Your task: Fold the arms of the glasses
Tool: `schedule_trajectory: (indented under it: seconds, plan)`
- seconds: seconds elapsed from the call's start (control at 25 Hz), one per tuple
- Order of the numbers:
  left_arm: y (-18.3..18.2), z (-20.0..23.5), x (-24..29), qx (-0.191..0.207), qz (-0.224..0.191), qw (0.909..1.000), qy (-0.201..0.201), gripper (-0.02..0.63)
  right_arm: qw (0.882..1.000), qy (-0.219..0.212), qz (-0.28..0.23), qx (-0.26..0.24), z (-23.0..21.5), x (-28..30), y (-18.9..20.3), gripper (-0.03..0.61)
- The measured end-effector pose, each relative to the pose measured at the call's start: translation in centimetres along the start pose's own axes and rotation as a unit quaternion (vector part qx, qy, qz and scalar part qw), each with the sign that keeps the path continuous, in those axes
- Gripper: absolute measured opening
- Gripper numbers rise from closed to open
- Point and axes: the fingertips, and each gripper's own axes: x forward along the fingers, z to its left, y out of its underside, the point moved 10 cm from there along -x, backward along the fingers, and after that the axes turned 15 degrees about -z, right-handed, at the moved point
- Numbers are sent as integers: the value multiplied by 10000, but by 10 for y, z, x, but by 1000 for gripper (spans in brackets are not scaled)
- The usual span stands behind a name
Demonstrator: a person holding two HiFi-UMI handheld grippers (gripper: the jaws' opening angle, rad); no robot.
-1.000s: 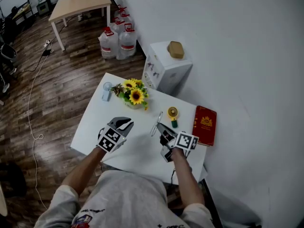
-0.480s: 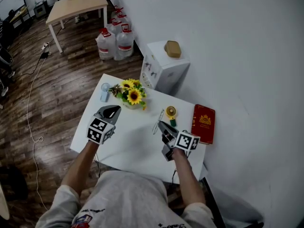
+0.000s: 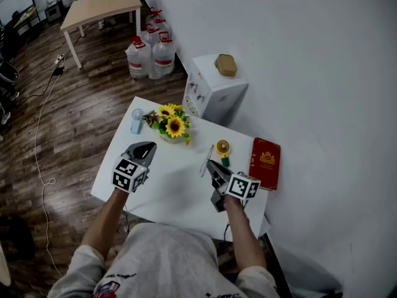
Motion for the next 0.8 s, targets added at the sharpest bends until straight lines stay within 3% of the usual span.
schedule_trajectory:
  seconds: [0.8]
  plan:
    - [11,-14,0,-246,-33,9997,-39,8,9998,-161,-105,-45,7,-12,-9,9]
